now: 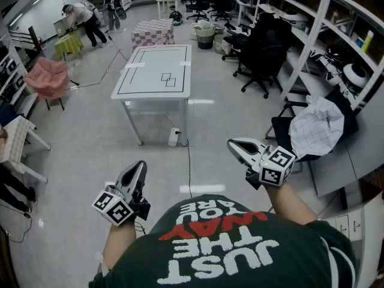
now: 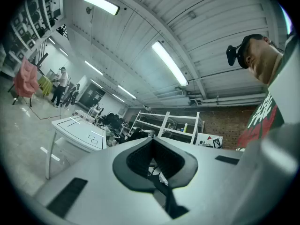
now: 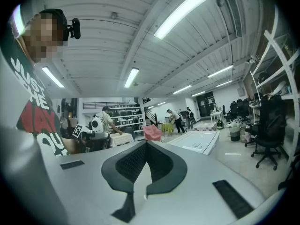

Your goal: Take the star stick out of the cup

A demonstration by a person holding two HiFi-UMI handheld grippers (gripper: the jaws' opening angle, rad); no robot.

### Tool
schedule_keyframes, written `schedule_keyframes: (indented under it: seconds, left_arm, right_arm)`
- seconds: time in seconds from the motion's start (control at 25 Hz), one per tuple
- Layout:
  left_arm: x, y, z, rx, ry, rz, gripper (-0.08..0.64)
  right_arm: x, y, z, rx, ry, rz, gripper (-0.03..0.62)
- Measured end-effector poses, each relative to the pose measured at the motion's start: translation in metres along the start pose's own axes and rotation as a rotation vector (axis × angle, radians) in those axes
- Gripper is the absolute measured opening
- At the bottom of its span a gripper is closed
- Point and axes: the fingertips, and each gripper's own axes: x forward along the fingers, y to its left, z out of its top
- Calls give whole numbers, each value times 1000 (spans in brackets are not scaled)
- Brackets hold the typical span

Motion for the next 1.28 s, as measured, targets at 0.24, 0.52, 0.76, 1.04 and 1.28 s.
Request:
schedule_keyframes:
  seconds: [0.24,0.52,0.76,1.04,1.28]
  left_arm:
    - [8,-7,-7,0,-3,-11,3]
    - [23,-26,-17,-2,10,-6,3]
    - [36,-41,-31,-11,24,28,3]
    - [48,-54,-47,-1,33,81,3]
    - [49,-39,-55,-10,40,123,3]
  right_arm:
    - [-7,-2,-2,-7,9,21,32]
    - [-26,-17,-4,19,0,30,32]
    - [-43,-35,-5,44,-15,61,32]
    - [-50,-56,-18,45,-1,119,32]
    - [-24,-68,-22,45,7,173,32]
